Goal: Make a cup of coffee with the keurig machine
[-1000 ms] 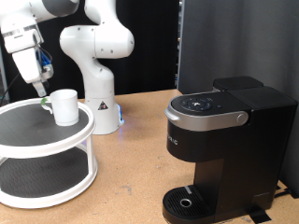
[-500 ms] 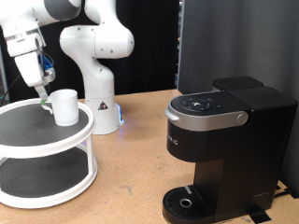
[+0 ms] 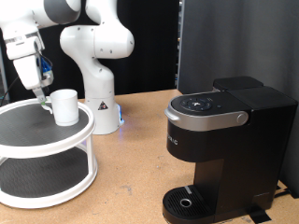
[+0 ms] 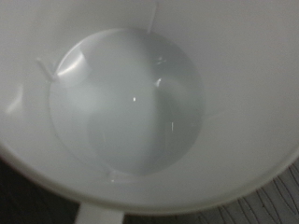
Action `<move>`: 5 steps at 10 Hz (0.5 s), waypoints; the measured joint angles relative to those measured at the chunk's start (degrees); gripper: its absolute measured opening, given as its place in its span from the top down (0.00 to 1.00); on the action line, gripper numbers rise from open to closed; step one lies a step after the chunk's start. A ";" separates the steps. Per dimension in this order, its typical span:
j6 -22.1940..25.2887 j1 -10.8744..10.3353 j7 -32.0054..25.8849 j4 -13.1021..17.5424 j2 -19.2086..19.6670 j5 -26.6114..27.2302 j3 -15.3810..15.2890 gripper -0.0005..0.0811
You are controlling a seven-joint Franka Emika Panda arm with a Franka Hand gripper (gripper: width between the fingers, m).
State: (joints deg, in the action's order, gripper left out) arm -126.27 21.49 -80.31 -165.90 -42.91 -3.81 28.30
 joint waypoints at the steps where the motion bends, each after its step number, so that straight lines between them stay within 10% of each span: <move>1: -1.15 0.22 0.49 -0.72 0.17 -0.60 -0.32 0.01; 5: -3.78 0.26 2.28 -1.95 1.45 -1.37 -1.72 0.01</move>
State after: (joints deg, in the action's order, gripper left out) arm -130.06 21.75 -78.03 -167.84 -41.46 -5.18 26.58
